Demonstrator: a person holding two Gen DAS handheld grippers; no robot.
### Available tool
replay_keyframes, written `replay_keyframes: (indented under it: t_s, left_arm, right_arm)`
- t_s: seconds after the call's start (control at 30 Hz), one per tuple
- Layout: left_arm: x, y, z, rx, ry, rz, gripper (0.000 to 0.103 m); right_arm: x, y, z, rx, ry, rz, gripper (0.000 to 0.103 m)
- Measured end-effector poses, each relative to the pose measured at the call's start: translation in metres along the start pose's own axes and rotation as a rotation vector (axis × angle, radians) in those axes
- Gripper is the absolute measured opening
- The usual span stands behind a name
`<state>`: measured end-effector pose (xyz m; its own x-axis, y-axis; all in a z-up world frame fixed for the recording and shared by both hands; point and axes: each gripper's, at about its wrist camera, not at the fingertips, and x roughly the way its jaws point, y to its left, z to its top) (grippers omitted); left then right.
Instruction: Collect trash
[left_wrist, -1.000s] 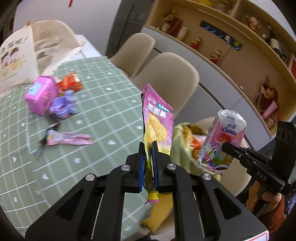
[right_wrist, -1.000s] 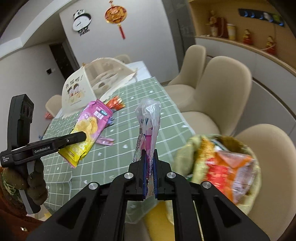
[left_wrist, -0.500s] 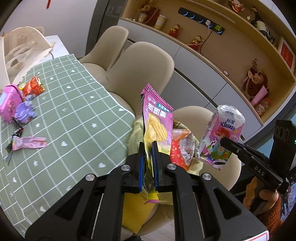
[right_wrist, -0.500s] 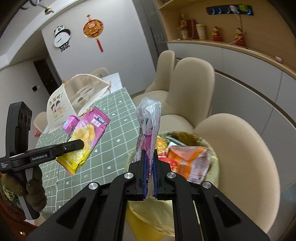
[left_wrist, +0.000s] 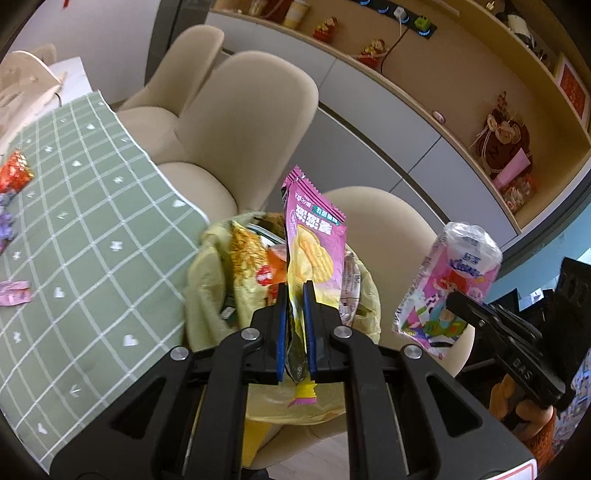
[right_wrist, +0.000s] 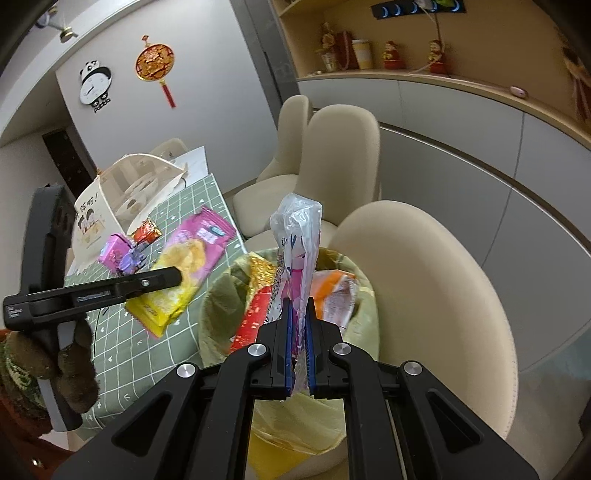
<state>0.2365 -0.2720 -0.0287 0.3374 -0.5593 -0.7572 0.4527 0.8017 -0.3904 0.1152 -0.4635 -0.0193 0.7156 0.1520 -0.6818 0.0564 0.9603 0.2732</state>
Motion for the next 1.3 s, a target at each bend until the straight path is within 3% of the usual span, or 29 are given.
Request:
replay_keyframes:
  t_s: [0.3,0.37,0.43,0.53,0.8,0.97,1.17,1.3]
  left_arm:
    - [0.044,-0.014,0.003,0.028,0.067,0.007,0.008]
    - [0.052,-0.011,0.002,0.025,0.083,0.015,0.014]
    - [0.058,-0.008,0.002,0.009,0.096,0.016,0.028]
    - [0.057,0.000,0.000,-0.014,0.097,0.026,0.030]
    - [0.018,0.026,-0.006,-0.050,0.045,0.060,0.034]
    - [-0.013,0.041,-0.016,-0.054,0.012,0.092,0.037]
    - [-0.044,0.068,-0.028,-0.092,-0.013,0.141,0.038]
    - [-0.061,0.089,-0.033,-0.132,-0.032,0.171,0.038]
  right_arm:
    - [-0.005,-0.023,-0.012,0.051,0.016,-0.025,0.008]
    - [-0.004,-0.024,-0.014,0.056,0.023,-0.027,0.008]
    - [-0.002,-0.026,-0.014,0.062,0.027,-0.026,0.008]
    - [0.000,-0.026,-0.014,0.064,0.030,-0.021,0.008]
    - [0.023,-0.012,-0.003,0.053,0.042,0.059,0.008]
    - [0.066,0.007,-0.001,0.050,0.103,0.141,0.008]
    - [0.137,0.025,-0.016,0.027,0.246,0.114,0.008]
    - [0.162,0.030,-0.026,0.014,0.305,0.074,0.008]
